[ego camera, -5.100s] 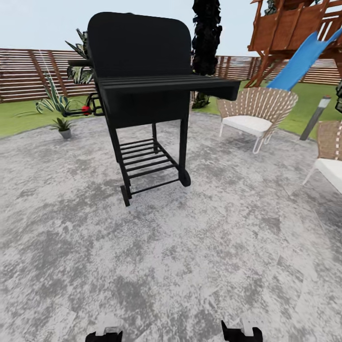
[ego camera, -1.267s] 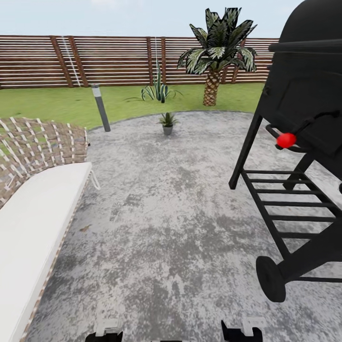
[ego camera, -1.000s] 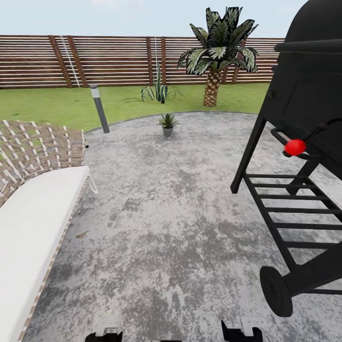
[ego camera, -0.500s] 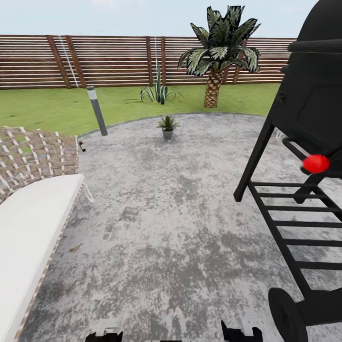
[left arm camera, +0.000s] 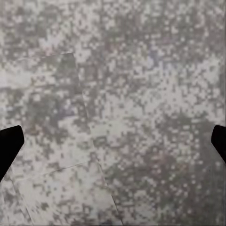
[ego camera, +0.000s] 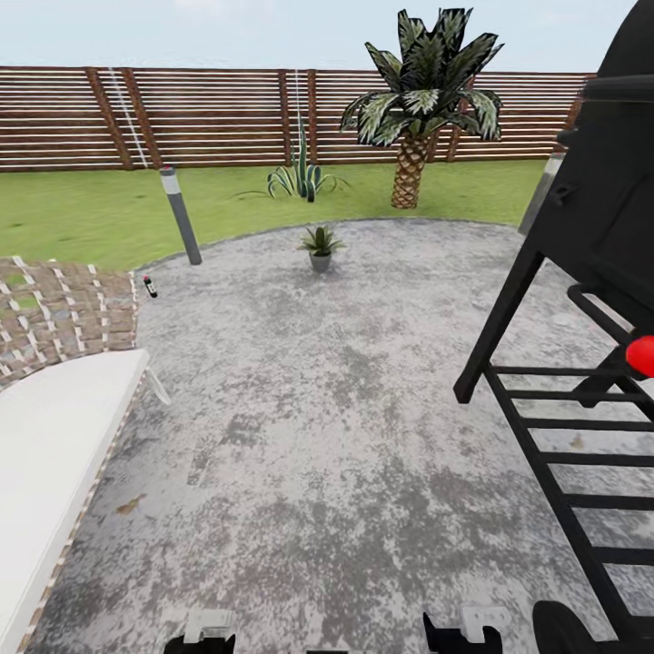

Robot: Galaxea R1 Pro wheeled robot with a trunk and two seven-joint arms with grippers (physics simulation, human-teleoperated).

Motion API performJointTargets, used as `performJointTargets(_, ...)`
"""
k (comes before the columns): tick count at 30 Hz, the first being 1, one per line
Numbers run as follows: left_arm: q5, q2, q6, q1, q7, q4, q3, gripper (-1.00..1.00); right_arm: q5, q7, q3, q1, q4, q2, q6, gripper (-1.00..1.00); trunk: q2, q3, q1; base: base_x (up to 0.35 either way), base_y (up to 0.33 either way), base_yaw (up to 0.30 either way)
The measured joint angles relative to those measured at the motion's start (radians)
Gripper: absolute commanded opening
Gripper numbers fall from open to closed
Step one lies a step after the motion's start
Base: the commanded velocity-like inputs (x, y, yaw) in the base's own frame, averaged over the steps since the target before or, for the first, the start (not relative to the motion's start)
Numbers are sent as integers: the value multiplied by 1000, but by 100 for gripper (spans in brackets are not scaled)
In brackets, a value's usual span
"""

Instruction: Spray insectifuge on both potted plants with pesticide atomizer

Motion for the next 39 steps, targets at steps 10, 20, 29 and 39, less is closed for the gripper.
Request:
performJointTargets(10,-4,-3,1,0,6,-2,-5,100,0,4,-3,0,164,-1,0,100,0,0,0,290,0,0)
performJointTargets(20,-4,0,1,0,6,-3,0,100,1,0,-3,0,211,-2,0,100,0,0,0,298,0,0)
performJointTargets(29,-3,-1,2,0,1,-3,-3,100,0,0,-2,0,214,-2,0,100,0,0,0,332,0,0)
performJointTargets(39,-4,-2,4,-1,3,-3,-4,100,-1,4,-4,0,214,-2,0,100,0,0,0,345,0,0)
